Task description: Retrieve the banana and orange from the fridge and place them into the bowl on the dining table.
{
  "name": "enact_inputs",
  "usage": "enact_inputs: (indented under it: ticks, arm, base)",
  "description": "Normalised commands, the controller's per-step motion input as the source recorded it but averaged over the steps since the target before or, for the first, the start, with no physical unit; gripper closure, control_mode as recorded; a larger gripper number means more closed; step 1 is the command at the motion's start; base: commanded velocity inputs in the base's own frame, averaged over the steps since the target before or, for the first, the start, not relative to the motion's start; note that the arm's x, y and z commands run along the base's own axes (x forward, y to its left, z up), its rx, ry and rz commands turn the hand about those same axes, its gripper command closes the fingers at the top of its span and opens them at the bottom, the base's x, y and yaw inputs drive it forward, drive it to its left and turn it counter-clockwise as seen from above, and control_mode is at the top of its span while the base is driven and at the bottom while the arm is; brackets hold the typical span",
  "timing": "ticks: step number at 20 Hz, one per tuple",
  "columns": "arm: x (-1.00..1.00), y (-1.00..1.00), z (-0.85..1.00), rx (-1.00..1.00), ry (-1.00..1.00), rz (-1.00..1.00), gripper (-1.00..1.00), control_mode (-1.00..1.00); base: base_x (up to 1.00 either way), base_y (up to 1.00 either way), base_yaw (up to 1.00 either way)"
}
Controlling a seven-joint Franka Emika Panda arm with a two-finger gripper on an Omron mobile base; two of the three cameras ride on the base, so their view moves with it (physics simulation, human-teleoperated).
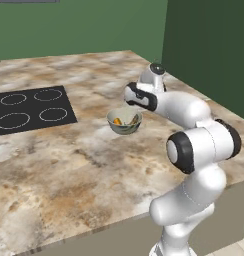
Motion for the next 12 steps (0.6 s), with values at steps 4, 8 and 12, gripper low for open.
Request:
enact_inputs:
  ticks: [4, 8, 12]
  arm:
    - [-0.97, -0.12, 0.8, 0.0, -0.07, 0.0, -1.0, -1.0]
    - [-1.0, -0.16, 0.78, 0.0, -0.1, 0.0, -1.0, -1.0]
    - [-1.0, -0.18, 0.64, 0.0, -0.12, 0.0, -1.0, -1.0]
  base:
    - [0.0, 0.0, 0.0]
    - [0.0, 0.0, 0.0]
    - [0.0, 0.0, 0.0]
